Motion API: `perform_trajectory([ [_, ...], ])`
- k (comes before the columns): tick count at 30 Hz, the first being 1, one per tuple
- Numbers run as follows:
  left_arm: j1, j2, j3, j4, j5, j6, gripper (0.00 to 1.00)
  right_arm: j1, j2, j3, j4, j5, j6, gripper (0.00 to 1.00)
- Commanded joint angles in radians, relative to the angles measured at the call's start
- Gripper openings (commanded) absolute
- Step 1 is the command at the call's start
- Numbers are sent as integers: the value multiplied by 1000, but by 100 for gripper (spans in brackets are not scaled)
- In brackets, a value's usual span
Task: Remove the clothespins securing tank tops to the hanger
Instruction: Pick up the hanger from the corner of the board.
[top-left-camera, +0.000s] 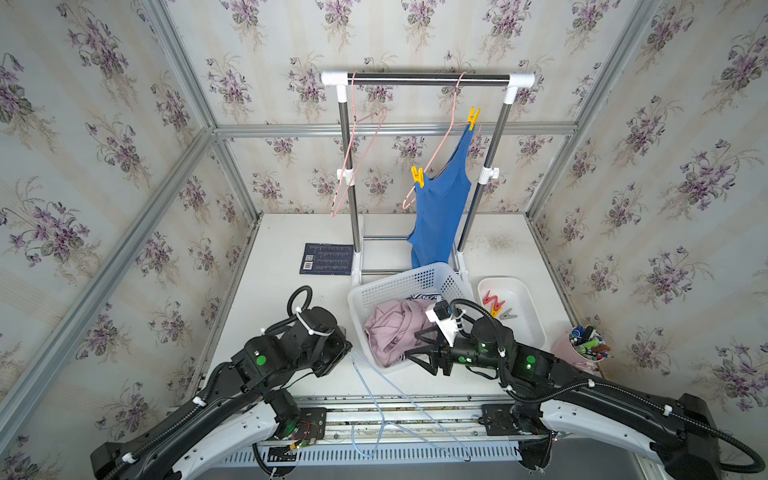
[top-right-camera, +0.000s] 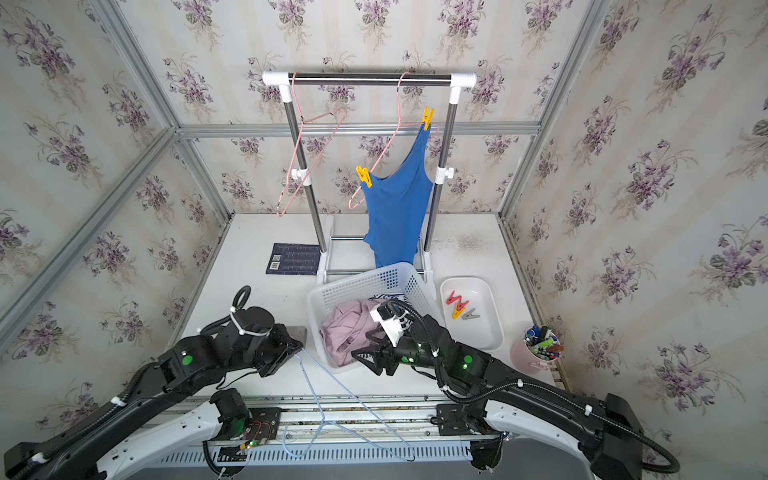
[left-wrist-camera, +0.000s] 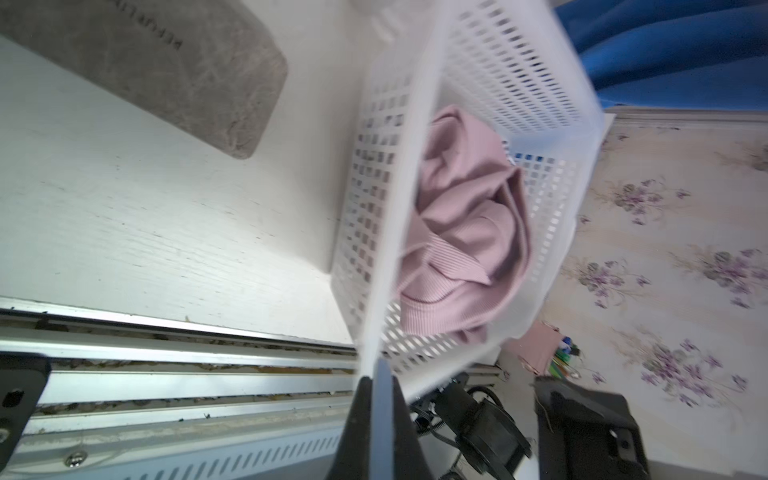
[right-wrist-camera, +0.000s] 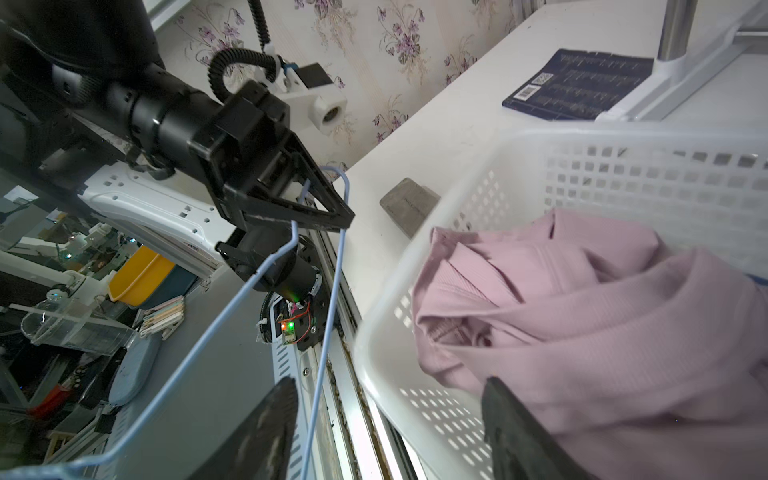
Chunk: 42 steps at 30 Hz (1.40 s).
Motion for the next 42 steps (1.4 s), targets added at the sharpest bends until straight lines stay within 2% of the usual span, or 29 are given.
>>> perform_trajectory([
  [1, 41, 32, 114, -169, -31, 114, 0, -12, -34, 60, -52, 51, -95, 79],
  [3, 73, 68, 172, -153, 34, 147, 0, -32, -56, 105, -90, 73, -130, 82],
  [8, 101, 125, 251, -165, 34, 178, 0, -71, -80, 154, -151, 67, -176, 83],
  [13, 258, 211, 311, -44, 156, 250, 0, -71, -135, 194, -225, 15, -242, 84],
  [18, 391, 339, 399, -28, 299, 315, 0, -68, -125, 223, -267, -52, -299, 86],
  [24, 520, 447, 440, -9, 373, 366, 0, -16, -98, 250, -271, 4, -365, 85],
  [31, 617, 513, 425, 93, 455, 355, 0, 36, -7, 309, -257, 36, -412, 83],
  [36, 669, 538, 438, 115, 494, 360, 0, 117, 102, 345, -264, 170, -468, 79],
  [40, 704, 548, 441, 147, 536, 358, 0, 119, 134, 347, -233, 283, -477, 74],
  [41, 710, 547, 439, 150, 535, 359, 0, 119, 142, 350, -230, 318, -470, 67],
  [42, 717, 547, 436, 155, 544, 359, 0, 119, 147, 354, -229, 347, -465, 54],
])
